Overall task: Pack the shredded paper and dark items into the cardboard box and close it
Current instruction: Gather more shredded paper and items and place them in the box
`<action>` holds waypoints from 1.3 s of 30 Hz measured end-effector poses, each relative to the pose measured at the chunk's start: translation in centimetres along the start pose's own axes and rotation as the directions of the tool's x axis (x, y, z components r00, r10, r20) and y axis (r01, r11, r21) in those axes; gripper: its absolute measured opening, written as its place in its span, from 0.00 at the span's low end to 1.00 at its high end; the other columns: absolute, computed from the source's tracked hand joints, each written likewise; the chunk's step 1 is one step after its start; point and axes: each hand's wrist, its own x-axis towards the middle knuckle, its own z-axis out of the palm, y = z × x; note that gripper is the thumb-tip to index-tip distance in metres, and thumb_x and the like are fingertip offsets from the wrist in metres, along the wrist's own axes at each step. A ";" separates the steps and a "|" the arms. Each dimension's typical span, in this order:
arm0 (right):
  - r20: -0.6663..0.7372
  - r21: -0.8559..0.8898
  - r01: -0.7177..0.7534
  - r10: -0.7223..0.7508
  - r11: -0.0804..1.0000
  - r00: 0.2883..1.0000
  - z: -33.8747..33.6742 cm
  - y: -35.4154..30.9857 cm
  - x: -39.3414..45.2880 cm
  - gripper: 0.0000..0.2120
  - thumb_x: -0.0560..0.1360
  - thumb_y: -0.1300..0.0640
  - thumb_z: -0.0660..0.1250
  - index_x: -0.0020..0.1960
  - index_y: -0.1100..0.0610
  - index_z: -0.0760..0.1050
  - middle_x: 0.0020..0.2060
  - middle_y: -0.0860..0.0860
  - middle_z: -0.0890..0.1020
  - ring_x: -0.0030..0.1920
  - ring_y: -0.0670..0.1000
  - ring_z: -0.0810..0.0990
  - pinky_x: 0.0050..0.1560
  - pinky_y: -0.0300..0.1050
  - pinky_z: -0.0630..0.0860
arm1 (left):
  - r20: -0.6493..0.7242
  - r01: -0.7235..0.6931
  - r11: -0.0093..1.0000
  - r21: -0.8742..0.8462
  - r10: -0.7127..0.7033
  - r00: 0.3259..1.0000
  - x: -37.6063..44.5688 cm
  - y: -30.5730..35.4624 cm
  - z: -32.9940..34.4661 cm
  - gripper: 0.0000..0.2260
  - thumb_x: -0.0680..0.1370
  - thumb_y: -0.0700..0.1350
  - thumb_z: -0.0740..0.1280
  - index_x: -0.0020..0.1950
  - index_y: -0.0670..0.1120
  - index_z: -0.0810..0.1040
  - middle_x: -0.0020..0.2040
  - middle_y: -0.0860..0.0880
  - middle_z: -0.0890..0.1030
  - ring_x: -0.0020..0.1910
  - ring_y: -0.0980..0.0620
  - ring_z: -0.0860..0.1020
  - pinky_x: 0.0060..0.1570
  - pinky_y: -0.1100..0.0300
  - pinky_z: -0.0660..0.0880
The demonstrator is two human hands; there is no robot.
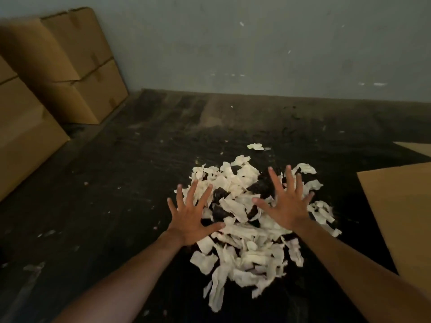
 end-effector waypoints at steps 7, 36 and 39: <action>0.515 -0.024 0.146 -0.113 0.989 0.849 -0.2 1.7 5.0 0.50 0.56 0.15 0.57 0.68 0.22 0.31 0.74 0.46 0.24 0.74 0.62 0.26 0.68 0.80 0.45 | 0.370 -0.206 0.971 -0.119 0.236 0.899 8.3 0.7 -2.3 0.55 0.61 0.75 0.70 0.69 0.74 0.29 0.75 0.58 0.24 0.74 0.40 0.26 0.69 0.27 0.37; -0.114 0.118 0.168 -0.155 0.979 0.981 6.5 3.7 -6.2 0.27 0.68 0.68 0.73 0.66 0.58 0.75 0.54 0.59 0.80 0.51 0.61 0.81 0.49 0.51 0.78 | -0.055 0.030 0.991 -0.128 -0.037 0.998 -2.5 2.1 3.7 0.21 0.78 0.44 0.66 0.70 0.44 0.69 0.62 0.42 0.79 0.59 0.43 0.78 0.58 0.48 0.75; -0.194 0.216 0.184 -0.143 0.959 0.971 4.6 3.2 -5.9 0.20 0.74 0.63 0.71 0.65 0.56 0.75 0.51 0.57 0.81 0.49 0.56 0.82 0.48 0.49 0.79 | -0.100 0.098 0.983 -0.158 -0.114 0.988 -3.3 2.8 2.0 0.16 0.79 0.43 0.64 0.66 0.43 0.71 0.56 0.42 0.81 0.55 0.42 0.80 0.54 0.49 0.76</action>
